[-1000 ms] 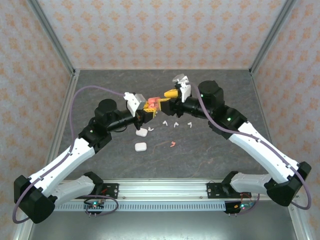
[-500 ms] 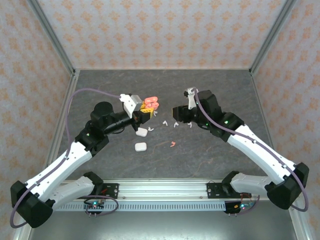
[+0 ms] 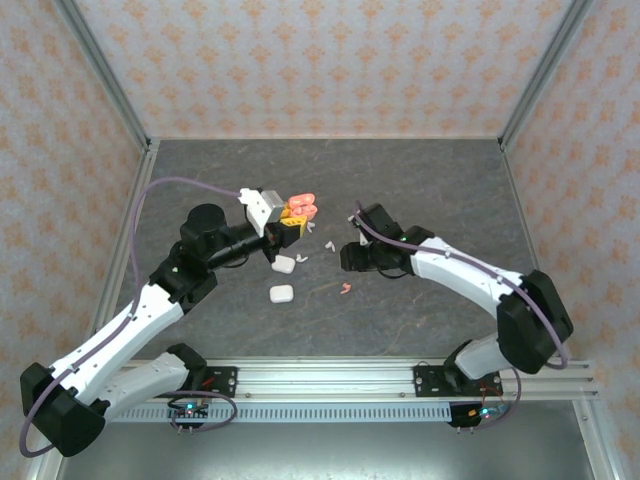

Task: Insert the wireless bluetooth earbuds into the charging case

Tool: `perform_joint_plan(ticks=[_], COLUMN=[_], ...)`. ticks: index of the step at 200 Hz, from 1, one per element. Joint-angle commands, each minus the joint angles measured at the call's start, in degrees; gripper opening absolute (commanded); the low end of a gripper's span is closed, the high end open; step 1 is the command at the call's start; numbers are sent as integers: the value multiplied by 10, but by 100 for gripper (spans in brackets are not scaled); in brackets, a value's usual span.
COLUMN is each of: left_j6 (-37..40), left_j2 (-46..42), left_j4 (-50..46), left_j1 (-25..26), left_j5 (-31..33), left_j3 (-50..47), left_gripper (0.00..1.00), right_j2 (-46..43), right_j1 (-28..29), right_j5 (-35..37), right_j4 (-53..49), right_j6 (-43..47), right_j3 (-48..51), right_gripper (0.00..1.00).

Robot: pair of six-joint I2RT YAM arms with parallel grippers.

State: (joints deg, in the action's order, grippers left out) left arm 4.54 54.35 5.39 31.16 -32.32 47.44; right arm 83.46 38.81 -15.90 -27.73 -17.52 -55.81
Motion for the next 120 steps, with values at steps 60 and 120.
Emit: perform_joint_plan(ticks=[60, 120], left_j6=[12, 11], left_j2=[-13, -6], left_j4=[-13, -14], left_j1=[4, 4], left_j5=[16, 18], left_j3=[14, 15], left_gripper=[0, 0], right_j2=[81, 121], right_j1=[20, 54], right_j5=[-30, 44], right_j4=[-9, -55], right_j6=[-22, 9], right_j3=[3, -26], right_gripper=[44, 46])
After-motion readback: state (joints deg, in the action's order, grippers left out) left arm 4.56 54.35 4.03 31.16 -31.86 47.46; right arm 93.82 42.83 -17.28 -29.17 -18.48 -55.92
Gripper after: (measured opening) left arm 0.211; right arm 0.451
